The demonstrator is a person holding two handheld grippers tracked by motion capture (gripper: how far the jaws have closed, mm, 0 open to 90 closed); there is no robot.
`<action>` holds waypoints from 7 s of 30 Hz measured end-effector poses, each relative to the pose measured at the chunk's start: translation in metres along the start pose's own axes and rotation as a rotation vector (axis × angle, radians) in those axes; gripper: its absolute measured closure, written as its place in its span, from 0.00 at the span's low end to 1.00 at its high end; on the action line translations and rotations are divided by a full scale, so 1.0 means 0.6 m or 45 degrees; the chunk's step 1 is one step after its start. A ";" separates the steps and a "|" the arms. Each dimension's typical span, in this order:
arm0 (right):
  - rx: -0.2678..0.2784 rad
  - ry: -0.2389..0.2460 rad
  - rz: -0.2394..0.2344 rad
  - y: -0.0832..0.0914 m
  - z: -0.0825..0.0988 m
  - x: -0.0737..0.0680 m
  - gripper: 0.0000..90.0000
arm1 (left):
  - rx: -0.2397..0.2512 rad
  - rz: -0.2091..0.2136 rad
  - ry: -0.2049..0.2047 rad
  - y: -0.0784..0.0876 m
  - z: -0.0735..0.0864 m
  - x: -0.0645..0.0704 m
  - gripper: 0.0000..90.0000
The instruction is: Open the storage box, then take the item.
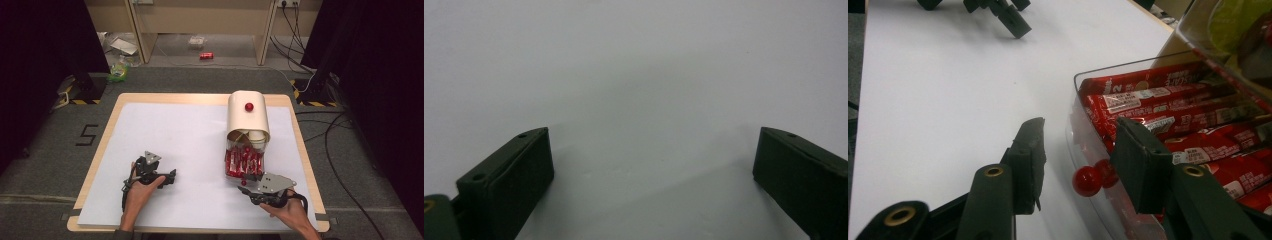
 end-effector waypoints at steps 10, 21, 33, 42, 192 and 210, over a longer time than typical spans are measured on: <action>-0.022 -0.002 -0.024 -0.003 0.008 -0.011 0.63 | 0.000 -0.001 -0.001 0.000 0.000 0.000 0.02; -0.035 0.000 -0.043 -0.004 0.012 -0.021 0.64 | -0.001 -0.002 -0.003 0.000 0.000 0.000 0.02; -0.055 -0.002 -0.057 -0.006 0.015 -0.031 0.64 | -0.001 -0.002 -0.003 0.000 0.000 0.000 0.02; -0.069 0.011 -0.065 -0.004 0.015 -0.040 0.63 | -0.001 -0.002 -0.004 0.000 0.000 0.000 0.02; -0.074 -0.412 0.158 0.042 -0.033 0.054 1.00 | -0.002 -0.002 -0.005 0.000 0.000 0.001 0.02; -0.142 -0.383 0.176 0.051 -0.001 0.057 0.88 | -0.002 -0.002 -0.005 0.000 0.000 0.001 0.02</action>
Point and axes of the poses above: each handheld gripper's, and its own axes: y roughly backward along the jaws, z roughly out of its underside, x roughly to its right, the point moved 8 cm from there along -y, roughly forward along the jaws, and after that the axes turned 15 degrees about -z, right-handed, at the moved point
